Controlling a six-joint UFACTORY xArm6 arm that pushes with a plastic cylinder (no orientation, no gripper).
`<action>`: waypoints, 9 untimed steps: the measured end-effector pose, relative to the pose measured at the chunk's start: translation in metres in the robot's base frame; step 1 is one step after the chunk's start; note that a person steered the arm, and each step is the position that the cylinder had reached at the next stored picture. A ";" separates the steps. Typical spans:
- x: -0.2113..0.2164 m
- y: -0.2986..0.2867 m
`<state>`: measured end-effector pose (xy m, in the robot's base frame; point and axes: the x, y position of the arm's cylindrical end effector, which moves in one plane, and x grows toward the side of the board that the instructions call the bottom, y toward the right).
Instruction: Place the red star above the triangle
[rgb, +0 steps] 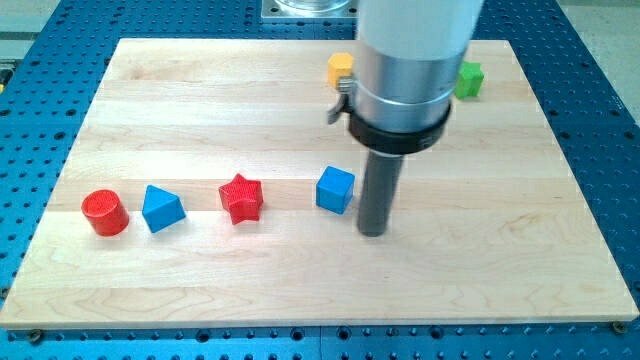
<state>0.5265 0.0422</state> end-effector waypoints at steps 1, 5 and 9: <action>-0.018 -0.044; 0.003 -0.117; -0.053 -0.206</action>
<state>0.4734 -0.1642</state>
